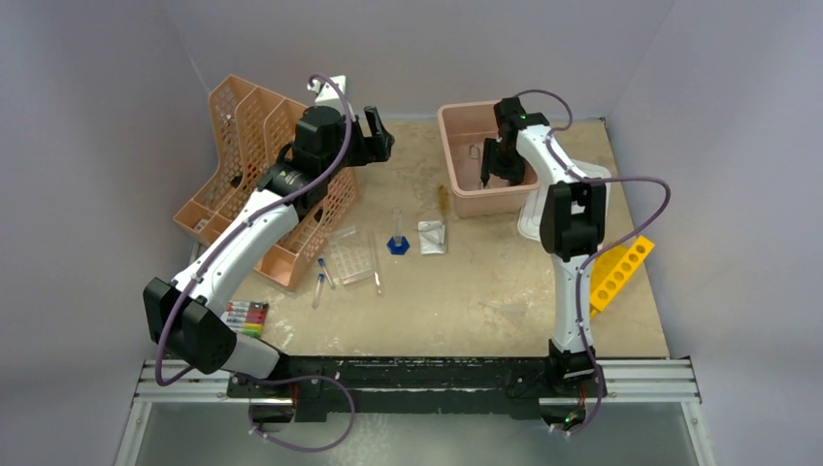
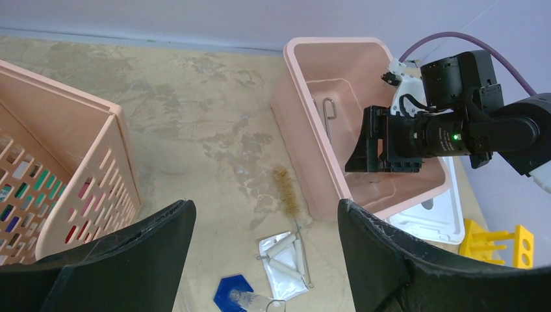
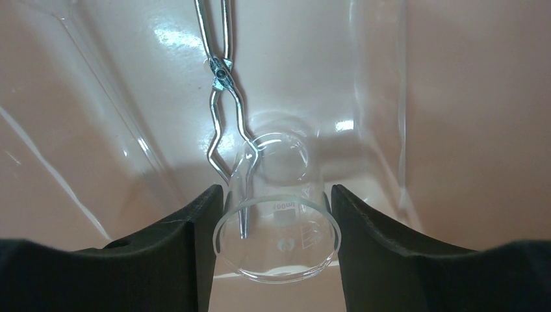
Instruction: Organize the chemistry lab equipment
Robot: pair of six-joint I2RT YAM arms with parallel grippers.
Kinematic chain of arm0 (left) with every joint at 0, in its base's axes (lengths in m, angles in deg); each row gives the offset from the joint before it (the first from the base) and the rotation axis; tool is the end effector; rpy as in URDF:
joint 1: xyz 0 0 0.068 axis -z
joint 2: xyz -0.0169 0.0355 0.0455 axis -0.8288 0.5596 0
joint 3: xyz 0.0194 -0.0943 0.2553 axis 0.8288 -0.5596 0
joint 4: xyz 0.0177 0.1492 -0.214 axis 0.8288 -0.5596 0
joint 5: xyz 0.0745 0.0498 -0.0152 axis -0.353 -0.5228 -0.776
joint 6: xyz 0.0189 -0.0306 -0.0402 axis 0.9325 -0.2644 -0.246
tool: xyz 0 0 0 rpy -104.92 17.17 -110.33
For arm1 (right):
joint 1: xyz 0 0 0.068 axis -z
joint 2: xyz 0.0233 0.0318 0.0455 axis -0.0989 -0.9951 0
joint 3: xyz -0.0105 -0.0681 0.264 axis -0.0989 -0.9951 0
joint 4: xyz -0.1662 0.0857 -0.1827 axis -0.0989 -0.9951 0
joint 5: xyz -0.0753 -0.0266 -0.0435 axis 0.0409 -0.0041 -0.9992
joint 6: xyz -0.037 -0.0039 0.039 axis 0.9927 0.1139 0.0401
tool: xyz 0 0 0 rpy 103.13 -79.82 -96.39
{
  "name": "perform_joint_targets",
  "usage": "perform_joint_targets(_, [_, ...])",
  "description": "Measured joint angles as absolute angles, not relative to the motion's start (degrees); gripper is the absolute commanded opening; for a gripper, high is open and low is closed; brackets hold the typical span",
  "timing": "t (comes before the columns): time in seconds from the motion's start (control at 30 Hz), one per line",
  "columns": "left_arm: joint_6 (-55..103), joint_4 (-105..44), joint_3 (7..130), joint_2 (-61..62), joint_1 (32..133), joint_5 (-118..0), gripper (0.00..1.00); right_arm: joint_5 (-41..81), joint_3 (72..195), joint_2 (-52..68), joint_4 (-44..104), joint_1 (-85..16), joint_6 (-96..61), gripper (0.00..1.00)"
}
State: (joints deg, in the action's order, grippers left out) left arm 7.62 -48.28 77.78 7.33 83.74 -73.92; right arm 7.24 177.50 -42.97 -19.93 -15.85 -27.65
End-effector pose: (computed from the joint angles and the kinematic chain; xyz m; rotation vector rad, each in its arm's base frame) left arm 0.2999 -0.1531 0.3977 -0.0856 1.9000 -0.5555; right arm 0.4918 0.0852 0.2158 0.1916 2.6575 0.0390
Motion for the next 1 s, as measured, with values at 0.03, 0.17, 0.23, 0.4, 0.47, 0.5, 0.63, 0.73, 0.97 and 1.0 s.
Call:
perform_joint_targets(0.03, [7.62,-48.28,77.78,7.33,83.74,-73.94,0.80,7.21,177.56,-42.97,-19.88,-15.85,-27.63,0.64])
perform_joint_targets(0.17, [7.62,-48.28,77.78,7.33,83.74,-73.92,0.80,7.24,177.65,-42.97,-19.49,-15.94,-27.41,0.65])
perform_joint_targets(0.23, [7.62,-48.28,77.78,7.33,83.74,-73.92,0.80,7.19,177.65,-42.97,-19.29,-15.94,-27.41,0.60])
perform_joint_targets(0.4, [7.60,-48.26,77.78,7.33,83.74,-73.90,0.80,4.09,177.85,-42.97,-18.83,-15.91,-26.56,0.58])
perform_joint_targets(0.47, [7.60,-48.26,77.78,7.33,83.74,-73.87,0.80,2.17,177.98,-42.97,-18.72,-16.00,-26.10,0.60])
perform_joint_targets(0.5, [7.60,-48.28,77.78,7.33,83.74,-73.87,0.80,1.12,177.98,-42.97,-18.55,-16.02,-25.79,0.60])
perform_joint_targets(0.63, [7.60,-48.28,77.78,7.33,83.74,-73.87,0.80,-1.81,177.98,-42.97,-18.18,-16.11,-24.63,0.68])
perform_joint_targets(0.73, [7.60,-48.28,77.78,7.33,83.74,-73.83,0.80,-2.27,177.98,-42.97,-17.72,-16.18,-23.80,0.75])
perform_joint_targets(0.97, [7.60,-48.26,77.78,7.33,83.74,-73.79,0.80,-1.14,178.02,-42.55,-17.37,-16.26,-22.97,0.77])
perform_joint_targets(1.0, [7.60,-48.26,77.78,7.33,83.74,-73.77,0.80,-0.65,178.04,-42.25,-17.37,-16.22,-22.97,0.77])
